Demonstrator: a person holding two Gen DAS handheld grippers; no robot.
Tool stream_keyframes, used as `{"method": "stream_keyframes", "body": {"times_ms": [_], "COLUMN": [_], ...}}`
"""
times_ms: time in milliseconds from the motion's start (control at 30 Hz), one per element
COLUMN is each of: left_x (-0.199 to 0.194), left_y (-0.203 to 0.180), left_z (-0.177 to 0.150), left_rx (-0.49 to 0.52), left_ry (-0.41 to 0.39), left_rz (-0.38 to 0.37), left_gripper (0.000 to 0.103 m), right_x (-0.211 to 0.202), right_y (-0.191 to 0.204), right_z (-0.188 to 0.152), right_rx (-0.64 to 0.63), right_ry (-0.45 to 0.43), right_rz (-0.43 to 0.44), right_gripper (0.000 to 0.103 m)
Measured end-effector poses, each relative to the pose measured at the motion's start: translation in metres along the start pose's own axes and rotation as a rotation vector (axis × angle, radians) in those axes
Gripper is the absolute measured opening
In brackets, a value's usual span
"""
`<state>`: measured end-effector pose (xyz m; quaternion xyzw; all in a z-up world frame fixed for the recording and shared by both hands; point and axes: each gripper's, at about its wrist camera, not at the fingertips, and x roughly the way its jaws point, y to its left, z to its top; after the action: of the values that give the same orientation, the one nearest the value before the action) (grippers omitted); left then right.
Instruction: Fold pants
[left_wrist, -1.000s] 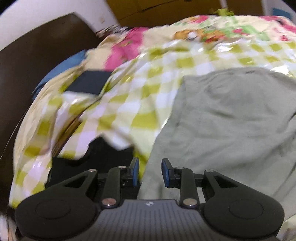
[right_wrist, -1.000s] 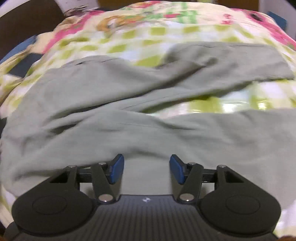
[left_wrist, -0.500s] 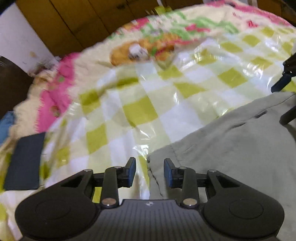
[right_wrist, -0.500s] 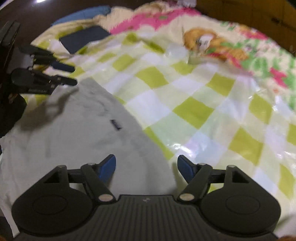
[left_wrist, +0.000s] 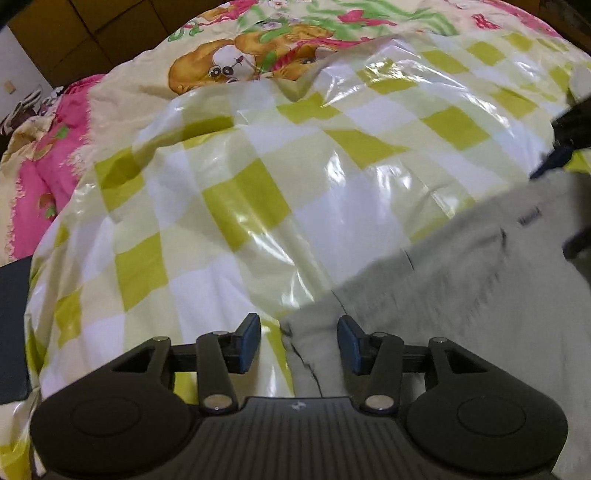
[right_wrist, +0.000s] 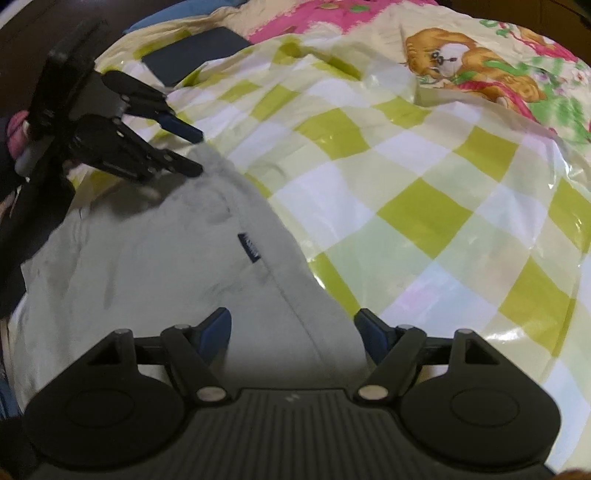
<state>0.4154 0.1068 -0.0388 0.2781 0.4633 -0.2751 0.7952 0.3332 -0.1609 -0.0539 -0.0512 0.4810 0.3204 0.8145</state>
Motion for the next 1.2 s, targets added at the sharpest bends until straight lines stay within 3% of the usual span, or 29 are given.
{"method": "stream_keyframes", "body": {"times_ms": [67, 133, 200, 233, 267, 333, 467, 567, 700, 833, 1000, 1067, 1200], "left_x": [0.007, 0.006, 0.001, -0.001, -0.004, -0.006, -0.002, -0.012, -0.029, -0.061, -0.111, -0.122, -0.114], "left_y": [0.007, 0.006, -0.007, -0.012, -0.017, -0.018, -0.020, -0.023, -0.011, 0.008, 0.017, 0.006, -0.021], "left_z": [0.005, 0.002, -0.004, -0.005, -0.005, -0.003, 0.001, -0.002, -0.003, -0.001, 0.000, -0.001, -0.001], "left_rx": [-0.032, -0.055, 0.017, 0.046, 0.070, 0.061, 0.045, 0.063, 0.011, -0.047, -0.097, -0.045, 0.038], "left_ry": [0.030, 0.044, 0.039, 0.037, 0.034, 0.036, 0.042, 0.020, -0.016, -0.076, -0.177, -0.226, -0.206], "left_rz": [-0.013, -0.011, 0.026, 0.042, 0.046, 0.027, 0.048, 0.089, 0.141, 0.204, 0.153, 0.147, 0.117], "left_gripper": [0.070, 0.069, 0.068, 0.064, 0.053, 0.043, 0.039, 0.031, 0.020, 0.020, 0.020, 0.021, 0.024], "right_x": [0.001, 0.000, -0.004, -0.006, -0.009, -0.016, -0.022, -0.030, -0.041, -0.070, -0.107, -0.113, -0.115], "right_y": [-0.003, -0.001, 0.002, 0.003, 0.004, 0.008, 0.014, 0.021, 0.023, 0.035, 0.058, 0.072, 0.110], "right_z": [-0.001, -0.003, -0.005, -0.005, -0.005, -0.004, -0.002, 0.003, 0.014, 0.033, 0.058, 0.057, 0.033], "right_rx": [0.012, 0.013, 0.008, 0.017, 0.021, 0.033, 0.043, 0.014, 0.020, -0.008, -0.078, -0.119, -0.194], "right_ry": [0.009, 0.020, 0.030, 0.031, 0.027, 0.007, -0.010, -0.039, -0.090, -0.170, -0.241, -0.235, -0.206], "right_rz": [0.001, -0.004, -0.016, -0.019, -0.019, -0.020, -0.027, -0.066, -0.146, -0.198, -0.229, -0.238, -0.224], "right_gripper": [0.076, 0.074, 0.067, 0.058, 0.042, 0.021, 0.007, 0.004, 0.003, 0.003, 0.003, 0.003, 0.003]}}
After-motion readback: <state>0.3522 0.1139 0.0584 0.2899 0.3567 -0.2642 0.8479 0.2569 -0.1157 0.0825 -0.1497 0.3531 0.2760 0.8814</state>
